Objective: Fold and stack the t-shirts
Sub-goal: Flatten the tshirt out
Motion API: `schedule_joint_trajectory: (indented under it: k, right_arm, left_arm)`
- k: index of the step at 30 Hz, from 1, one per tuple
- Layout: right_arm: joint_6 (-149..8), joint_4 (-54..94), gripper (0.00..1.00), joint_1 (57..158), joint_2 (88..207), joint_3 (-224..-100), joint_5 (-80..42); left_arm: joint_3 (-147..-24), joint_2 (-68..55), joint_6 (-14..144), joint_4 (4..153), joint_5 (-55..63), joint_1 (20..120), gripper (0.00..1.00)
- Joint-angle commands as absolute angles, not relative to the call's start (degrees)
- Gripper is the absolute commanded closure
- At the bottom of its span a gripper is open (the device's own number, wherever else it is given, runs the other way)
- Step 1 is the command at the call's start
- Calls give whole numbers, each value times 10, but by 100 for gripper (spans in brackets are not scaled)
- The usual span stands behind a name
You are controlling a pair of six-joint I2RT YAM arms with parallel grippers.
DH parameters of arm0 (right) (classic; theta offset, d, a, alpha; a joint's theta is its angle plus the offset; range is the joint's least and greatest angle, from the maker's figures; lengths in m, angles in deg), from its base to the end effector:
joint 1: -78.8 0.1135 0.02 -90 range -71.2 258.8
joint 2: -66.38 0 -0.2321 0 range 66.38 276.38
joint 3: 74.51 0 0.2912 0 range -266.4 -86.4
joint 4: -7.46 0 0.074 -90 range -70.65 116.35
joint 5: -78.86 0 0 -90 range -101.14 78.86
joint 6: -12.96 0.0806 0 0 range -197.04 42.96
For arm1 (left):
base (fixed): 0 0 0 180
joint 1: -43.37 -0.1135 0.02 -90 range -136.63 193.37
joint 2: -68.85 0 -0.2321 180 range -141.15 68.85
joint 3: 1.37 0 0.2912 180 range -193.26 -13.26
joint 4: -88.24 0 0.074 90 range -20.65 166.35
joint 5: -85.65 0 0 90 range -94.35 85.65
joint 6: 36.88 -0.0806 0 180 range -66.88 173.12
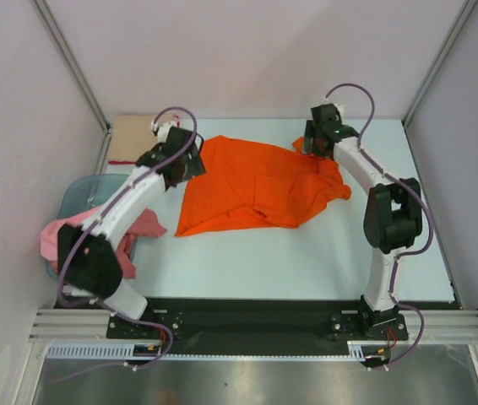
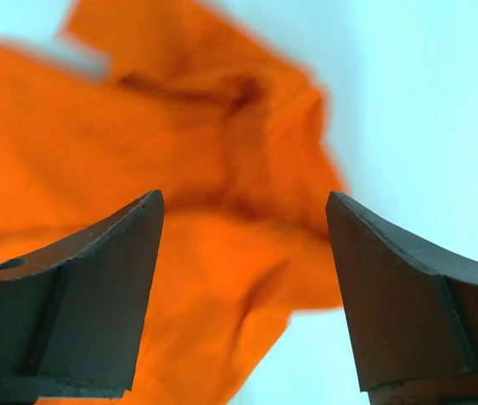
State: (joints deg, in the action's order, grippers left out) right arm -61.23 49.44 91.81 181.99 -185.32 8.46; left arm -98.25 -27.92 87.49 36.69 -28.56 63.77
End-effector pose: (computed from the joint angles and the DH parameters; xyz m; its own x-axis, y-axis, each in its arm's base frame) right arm 0.5061 0.0892 0.1892 -0.6800 0.1063 -0.7255 0.2047 0.9776 -0.0486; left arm 0.4150 -0.1191 0.2292 -0.6492 -0.3079 -0.6955 -0.3491 0.9330 -0.0872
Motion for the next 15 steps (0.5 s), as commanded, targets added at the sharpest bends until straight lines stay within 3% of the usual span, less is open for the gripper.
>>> schedule_joint_trajectory:
  k: [1,6,7,10,15]
  right_arm:
    - [-603,483,22,979,1784,-1834,99]
    - [-593,483,36,1054,1844,-1904,50]
    - [-589,487,46,1060,1862,-1925,44]
    - [-560,520,53,1081,1928,-2002,31]
    - [-532,542,60,1105,2010,-2078,46]
  left_arm:
    - [-843,-163,923,401,-298,714,15]
    - [-677,25,958,430,-243,776,10]
    - [-651,53,977,432,-231,782,8]
    - [-540,166,1000,437,-206,797,2]
    - [-509,286,980,388,-211,796,3]
